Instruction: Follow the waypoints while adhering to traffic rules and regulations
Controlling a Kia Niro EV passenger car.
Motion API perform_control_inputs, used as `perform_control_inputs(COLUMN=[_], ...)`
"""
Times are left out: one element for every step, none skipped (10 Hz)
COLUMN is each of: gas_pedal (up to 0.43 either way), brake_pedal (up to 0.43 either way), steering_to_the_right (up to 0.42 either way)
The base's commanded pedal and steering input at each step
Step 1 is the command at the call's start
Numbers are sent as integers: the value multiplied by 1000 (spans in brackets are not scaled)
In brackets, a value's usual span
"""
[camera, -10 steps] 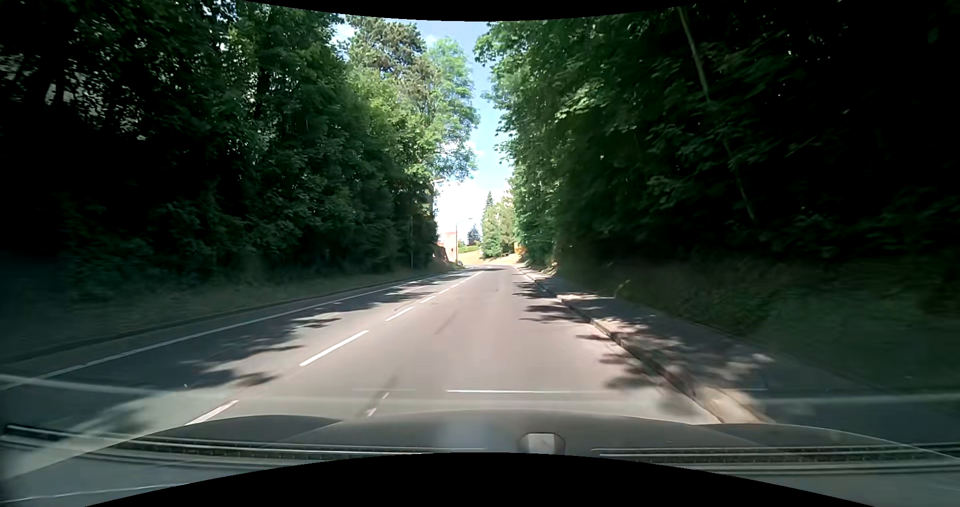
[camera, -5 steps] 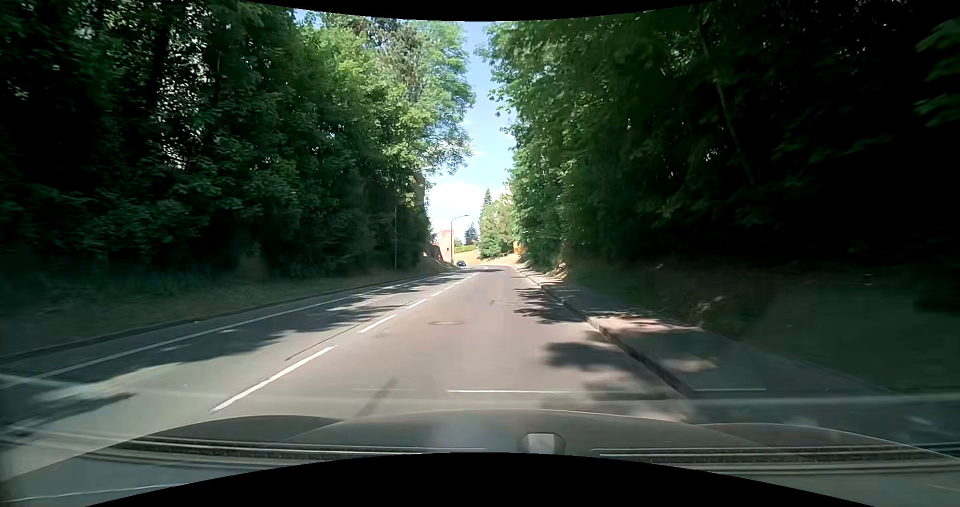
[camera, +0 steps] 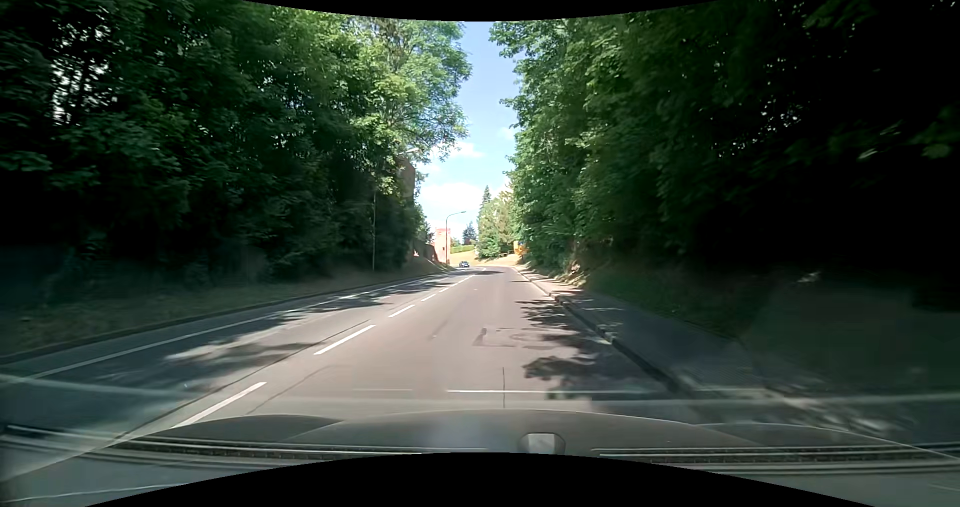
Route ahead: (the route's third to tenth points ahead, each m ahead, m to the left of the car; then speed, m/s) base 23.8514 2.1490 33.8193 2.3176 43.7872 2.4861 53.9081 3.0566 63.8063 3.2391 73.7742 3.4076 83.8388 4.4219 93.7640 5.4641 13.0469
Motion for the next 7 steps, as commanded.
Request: perform_control_inputs(gas_pedal=[220, 220, 220, 220, 220, 220, 220], brake_pedal=[6, 6, 6, 6, 6, 6, 6], steering_to_the_right=[-1, -2, -2, -2, -3, -3, -4])
